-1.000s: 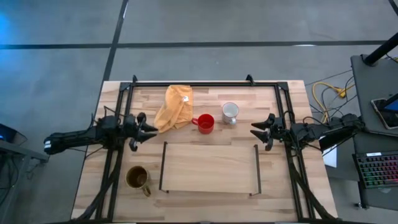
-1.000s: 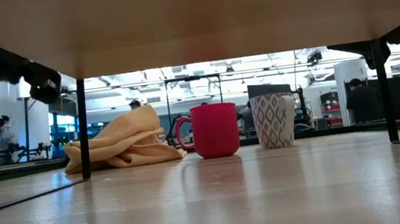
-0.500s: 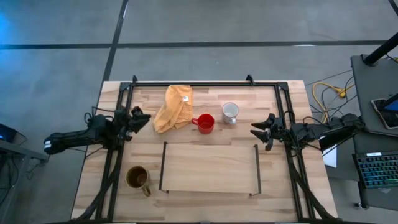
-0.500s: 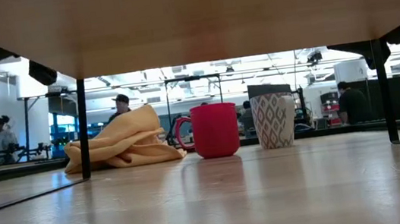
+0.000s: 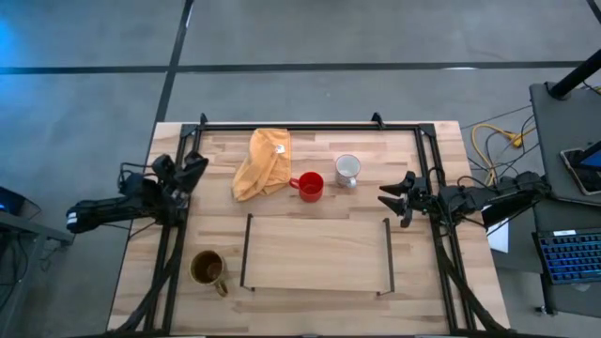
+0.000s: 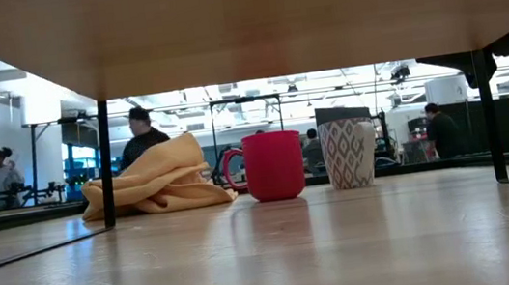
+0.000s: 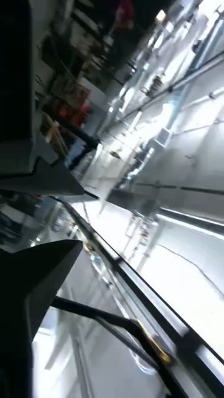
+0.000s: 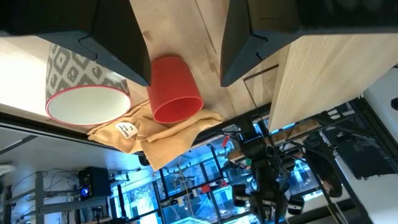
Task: Stack small to large cups/mugs on shelf
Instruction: Put the green mug on the shelf
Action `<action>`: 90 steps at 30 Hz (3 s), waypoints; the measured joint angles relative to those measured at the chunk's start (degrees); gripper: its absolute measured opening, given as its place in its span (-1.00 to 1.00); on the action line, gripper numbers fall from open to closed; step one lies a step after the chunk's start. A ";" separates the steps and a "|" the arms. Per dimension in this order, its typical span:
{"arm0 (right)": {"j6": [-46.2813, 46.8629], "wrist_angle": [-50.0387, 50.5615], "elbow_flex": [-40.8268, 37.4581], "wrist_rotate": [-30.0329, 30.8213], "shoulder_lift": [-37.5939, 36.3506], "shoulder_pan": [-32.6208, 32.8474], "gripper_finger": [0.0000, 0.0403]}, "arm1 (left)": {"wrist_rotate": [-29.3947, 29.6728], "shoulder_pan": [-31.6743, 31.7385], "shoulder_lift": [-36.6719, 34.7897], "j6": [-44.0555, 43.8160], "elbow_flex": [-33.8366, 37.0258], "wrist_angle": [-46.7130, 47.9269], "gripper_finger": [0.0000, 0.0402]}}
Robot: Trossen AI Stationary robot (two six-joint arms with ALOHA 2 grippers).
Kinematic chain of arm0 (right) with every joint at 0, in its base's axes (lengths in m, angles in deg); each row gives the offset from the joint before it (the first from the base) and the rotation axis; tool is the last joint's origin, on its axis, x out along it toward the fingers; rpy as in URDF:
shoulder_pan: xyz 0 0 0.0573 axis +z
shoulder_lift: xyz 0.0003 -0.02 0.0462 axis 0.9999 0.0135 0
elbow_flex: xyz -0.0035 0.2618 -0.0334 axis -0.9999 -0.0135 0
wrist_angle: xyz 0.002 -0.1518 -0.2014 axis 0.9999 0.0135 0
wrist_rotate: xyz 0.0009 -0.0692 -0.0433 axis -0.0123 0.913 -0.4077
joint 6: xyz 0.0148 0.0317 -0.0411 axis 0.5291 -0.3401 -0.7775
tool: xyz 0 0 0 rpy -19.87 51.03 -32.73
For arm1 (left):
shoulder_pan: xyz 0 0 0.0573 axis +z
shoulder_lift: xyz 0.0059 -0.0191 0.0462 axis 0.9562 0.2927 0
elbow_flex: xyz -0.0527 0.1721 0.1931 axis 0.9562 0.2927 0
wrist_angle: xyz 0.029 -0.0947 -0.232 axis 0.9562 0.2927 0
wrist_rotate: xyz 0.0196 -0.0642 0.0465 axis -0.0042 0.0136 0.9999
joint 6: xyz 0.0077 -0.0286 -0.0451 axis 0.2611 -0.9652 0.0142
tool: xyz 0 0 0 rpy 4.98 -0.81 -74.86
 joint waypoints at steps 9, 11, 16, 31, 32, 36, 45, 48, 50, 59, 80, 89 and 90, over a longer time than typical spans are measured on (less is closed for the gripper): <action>-0.01 0.01 0.00 0.00 0.00 0.00 -0.08 | -4.96 0.00 -0.23 -4.45 -0.17 -5.64 -0.44; -0.02 0.02 0.01 0.00 0.00 -0.02 -0.08 | -4.43 0.00 -0.23 -4.27 -1.33 -4.73 -0.45; 0.00 0.01 -0.01 0.00 0.00 -0.02 -0.08 | -9.42 0.00 0.72 -3.93 -11.98 30.05 -0.55; -0.01 0.01 -0.01 0.00 -0.02 -0.01 -0.08 | -12.78 0.00 12.18 -8.27 -50.79 120.40 -0.52; -0.02 0.02 -0.01 0.00 -0.02 -0.02 -0.08 | -13.20 0.02 12.41 -10.37 -51.26 121.27 -0.49; 0.00 0.02 0.00 0.00 -0.02 0.00 -0.08 | -16.18 0.08 12.73 -14.69 -51.38 121.27 -0.41; -0.02 0.00 -0.01 0.00 -0.02 0.00 -0.08 | -22.82 0.11 21.71 -10.68 -52.31 117.14 -0.40; 0.00 0.01 -0.01 0.00 -0.02 -0.01 -0.08 | -26.82 0.07 26.38 -8.70 -54.85 113.38 -0.40; 0.00 0.01 0.01 0.01 -0.01 0.00 -0.08 | -28.19 -0.03 29.18 -6.73 -56.72 113.21 -0.40; 0.00 0.02 -0.01 0.00 0.00 0.00 -0.08 | -29.99 -7.42 33.77 -16.04 -57.08 101.61 -0.40; 0.00 0.01 0.00 0.00 0.00 -0.02 -0.08 | -8.76 -45.93 49.89 -51.75 -53.70 112.00 -0.40; 0.00 0.01 0.00 0.00 0.00 0.00 -0.08 | -7.79 -46.94 56.18 -50.40 -54.61 115.00 -0.40; 0.00 0.02 0.01 0.00 0.00 -0.02 -0.08 | -7.70 -46.93 56.77 -49.77 -54.61 114.97 -0.40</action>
